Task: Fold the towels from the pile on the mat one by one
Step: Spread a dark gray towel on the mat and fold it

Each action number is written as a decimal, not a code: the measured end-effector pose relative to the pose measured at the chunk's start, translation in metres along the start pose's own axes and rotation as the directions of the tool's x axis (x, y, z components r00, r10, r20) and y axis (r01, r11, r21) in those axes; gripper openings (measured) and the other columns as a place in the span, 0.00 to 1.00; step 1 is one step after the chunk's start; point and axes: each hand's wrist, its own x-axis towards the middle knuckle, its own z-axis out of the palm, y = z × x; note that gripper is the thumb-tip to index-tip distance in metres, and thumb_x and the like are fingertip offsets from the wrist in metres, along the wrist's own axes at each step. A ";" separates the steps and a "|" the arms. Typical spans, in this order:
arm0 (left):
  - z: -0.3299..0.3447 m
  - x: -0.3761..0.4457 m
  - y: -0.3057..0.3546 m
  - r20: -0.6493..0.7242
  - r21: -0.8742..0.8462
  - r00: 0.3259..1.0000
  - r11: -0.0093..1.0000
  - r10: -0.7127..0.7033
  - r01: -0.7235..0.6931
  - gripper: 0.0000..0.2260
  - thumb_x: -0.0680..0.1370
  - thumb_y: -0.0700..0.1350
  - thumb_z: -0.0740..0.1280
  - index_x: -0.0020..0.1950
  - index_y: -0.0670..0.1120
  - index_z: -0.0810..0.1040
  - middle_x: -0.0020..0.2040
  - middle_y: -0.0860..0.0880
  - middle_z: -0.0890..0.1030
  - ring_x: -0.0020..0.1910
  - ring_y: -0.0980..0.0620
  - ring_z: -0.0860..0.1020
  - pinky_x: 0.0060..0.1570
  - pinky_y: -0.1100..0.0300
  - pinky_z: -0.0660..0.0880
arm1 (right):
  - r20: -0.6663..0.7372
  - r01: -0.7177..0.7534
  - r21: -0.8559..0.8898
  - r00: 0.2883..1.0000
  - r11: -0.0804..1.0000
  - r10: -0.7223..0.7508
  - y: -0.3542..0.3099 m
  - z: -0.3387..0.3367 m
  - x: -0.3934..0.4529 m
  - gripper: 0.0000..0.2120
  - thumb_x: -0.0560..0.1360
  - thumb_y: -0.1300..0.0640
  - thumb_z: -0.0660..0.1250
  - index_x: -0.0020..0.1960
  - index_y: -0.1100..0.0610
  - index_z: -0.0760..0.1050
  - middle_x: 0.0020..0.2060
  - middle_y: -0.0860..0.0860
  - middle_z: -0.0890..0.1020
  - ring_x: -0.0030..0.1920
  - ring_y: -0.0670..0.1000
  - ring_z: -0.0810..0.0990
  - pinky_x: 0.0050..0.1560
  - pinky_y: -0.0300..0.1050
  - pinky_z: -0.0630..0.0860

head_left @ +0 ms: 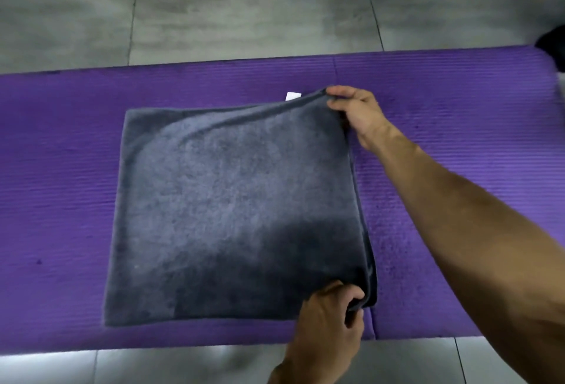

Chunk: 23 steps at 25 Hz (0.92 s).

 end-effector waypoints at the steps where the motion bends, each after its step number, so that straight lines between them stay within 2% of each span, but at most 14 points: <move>1: 0.004 0.002 0.001 0.016 0.005 1.000 1.000 0.001 -0.001 0.10 0.66 0.49 0.69 0.46 0.55 0.77 0.39 0.57 0.80 0.36 0.60 0.78 0.37 0.66 0.74 | 0.003 -0.013 -0.006 1.000 1.000 0.013 0.002 -0.002 0.000 0.13 0.74 0.65 0.69 0.56 0.54 0.81 0.50 0.50 0.84 0.51 0.48 0.80 0.52 0.39 0.77; 4: 0.010 0.012 0.002 0.105 0.016 0.994 1.000 -0.026 0.024 0.09 0.71 0.47 0.68 0.50 0.55 0.78 0.46 0.55 0.81 0.44 0.56 0.80 0.46 0.61 0.77 | 0.008 -0.033 0.002 0.999 0.999 0.033 0.011 -0.008 0.003 0.14 0.74 0.64 0.69 0.56 0.52 0.81 0.54 0.51 0.83 0.55 0.49 0.80 0.51 0.39 0.76; 6: 0.009 0.018 0.002 0.210 0.035 0.975 0.997 -0.078 0.073 0.10 0.75 0.47 0.66 0.56 0.54 0.78 0.53 0.53 0.81 0.52 0.53 0.79 0.55 0.58 0.74 | 0.027 -0.051 -0.032 0.998 0.998 0.052 0.015 -0.010 0.006 0.17 0.72 0.63 0.70 0.59 0.51 0.80 0.59 0.51 0.81 0.61 0.52 0.78 0.59 0.43 0.76; 8: 0.003 0.022 0.002 0.272 0.018 0.959 0.997 -0.082 0.080 0.12 0.75 0.50 0.65 0.58 0.53 0.78 0.55 0.53 0.80 0.54 0.54 0.78 0.56 0.60 0.73 | 0.014 0.008 -0.186 1.000 0.983 -0.006 0.014 -0.005 0.002 0.22 0.72 0.64 0.70 0.65 0.53 0.76 0.63 0.50 0.76 0.64 0.53 0.75 0.66 0.44 0.73; 9: -0.004 0.024 0.001 0.277 -0.031 0.959 0.997 -0.061 0.073 0.12 0.75 0.52 0.65 0.57 0.53 0.78 0.53 0.53 0.80 0.51 0.55 0.79 0.54 0.62 0.74 | -0.029 0.119 -0.360 0.990 0.925 -0.139 0.015 0.000 -0.004 0.24 0.73 0.64 0.69 0.68 0.55 0.74 0.65 0.51 0.73 0.66 0.54 0.73 0.68 0.45 0.70; 10: -0.014 0.028 -0.004 0.259 -0.091 0.965 0.994 -0.043 0.068 0.12 0.74 0.54 0.65 0.55 0.53 0.79 0.50 0.53 0.81 0.48 0.56 0.79 0.51 0.62 0.75 | -0.044 0.245 -0.543 0.947 0.804 -0.318 0.018 0.008 -0.014 0.24 0.73 0.63 0.68 0.68 0.57 0.72 0.67 0.53 0.71 0.66 0.55 0.72 0.68 0.46 0.69; 11: -0.027 0.033 -0.014 0.217 -0.131 0.976 0.990 -0.028 0.057 0.11 0.75 0.54 0.64 0.53 0.53 0.79 0.48 0.53 0.81 0.45 0.56 0.80 0.48 0.60 0.77 | -0.023 0.344 -0.669 0.877 0.659 -0.480 0.025 0.018 -0.026 0.23 0.73 0.61 0.65 0.68 0.59 0.72 0.68 0.55 0.70 0.66 0.57 0.71 0.68 0.49 0.69; 12: -0.045 0.041 -0.029 0.145 -0.122 0.989 0.992 -0.016 0.034 0.09 0.76 0.54 0.63 0.52 0.53 0.79 0.47 0.53 0.80 0.45 0.55 0.80 0.47 0.58 0.77 | 0.028 0.404 -0.735 0.820 0.545 -0.571 0.035 0.030 -0.039 0.22 0.73 0.60 0.63 0.67 0.59 0.73 0.68 0.56 0.71 0.65 0.59 0.72 0.67 0.52 0.69; 13: -0.065 0.051 -0.048 0.036 -0.051 0.999 0.999 0.011 -0.009 0.08 0.77 0.52 0.62 0.52 0.52 0.78 0.48 0.54 0.80 0.46 0.53 0.79 0.48 0.57 0.77 | 0.086 0.429 -0.775 0.800 0.465 -0.594 0.046 0.040 -0.048 0.22 0.74 0.58 0.61 0.67 0.59 0.73 0.69 0.57 0.72 0.66 0.60 0.72 0.68 0.53 0.68; 15: -0.112 0.082 -0.097 -0.184 0.247 0.979 0.968 0.089 -0.042 0.12 0.78 0.49 0.60 0.58 0.50 0.79 0.58 0.50 0.78 0.55 0.47 0.77 0.56 0.53 0.75 | 0.184 0.394 -0.864 0.826 0.313 -0.533 0.070 0.055 -0.058 0.23 0.78 0.53 0.56 0.70 0.58 0.71 0.72 0.57 0.70 0.71 0.61 0.68 0.73 0.56 0.63; 17: -0.159 0.122 -0.142 -0.221 0.491 0.975 0.863 -0.011 0.121 0.23 0.78 0.54 0.56 0.70 0.47 0.73 0.71 0.45 0.71 0.67 0.40 0.71 0.66 0.44 0.69 | 0.183 0.296 -0.936 0.871 0.190 -0.457 0.084 0.059 -0.058 0.26 0.79 0.48 0.52 0.76 0.55 0.65 0.76 0.55 0.64 0.76 0.61 0.60 0.76 0.60 0.54; 19: -0.204 0.160 -0.181 -0.195 0.625 0.964 0.734 -0.182 0.265 0.32 0.77 0.62 0.49 0.78 0.49 0.59 0.79 0.45 0.57 0.77 0.41 0.58 0.71 0.38 0.57 | 0.130 0.215 -0.963 0.899 0.164 -0.419 0.085 0.060 -0.054 0.29 0.79 0.44 0.51 0.78 0.51 0.59 0.78 0.54 0.60 0.78 0.61 0.56 0.76 0.62 0.48; 21: -0.246 0.192 -0.213 -0.183 0.660 0.919 0.650 -0.348 0.377 0.31 0.79 0.65 0.46 0.80 0.54 0.48 0.80 0.48 0.47 0.79 0.43 0.46 0.74 0.38 0.48 | 0.105 0.184 -0.970 0.907 0.159 -0.409 0.082 0.060 -0.054 0.31 0.78 0.41 0.51 0.79 0.50 0.58 0.78 0.53 0.59 0.78 0.61 0.54 0.76 0.63 0.46; 23: -0.279 0.216 -0.224 -0.260 0.590 0.825 0.594 -0.502 0.547 0.29 0.82 0.62 0.47 0.80 0.53 0.45 0.80 0.47 0.44 0.78 0.43 0.42 0.74 0.38 0.46 | 0.118 0.182 -0.975 0.910 0.129 -0.397 0.081 0.060 -0.055 0.31 0.78 0.40 0.51 0.79 0.50 0.56 0.78 0.54 0.58 0.78 0.61 0.53 0.76 0.63 0.46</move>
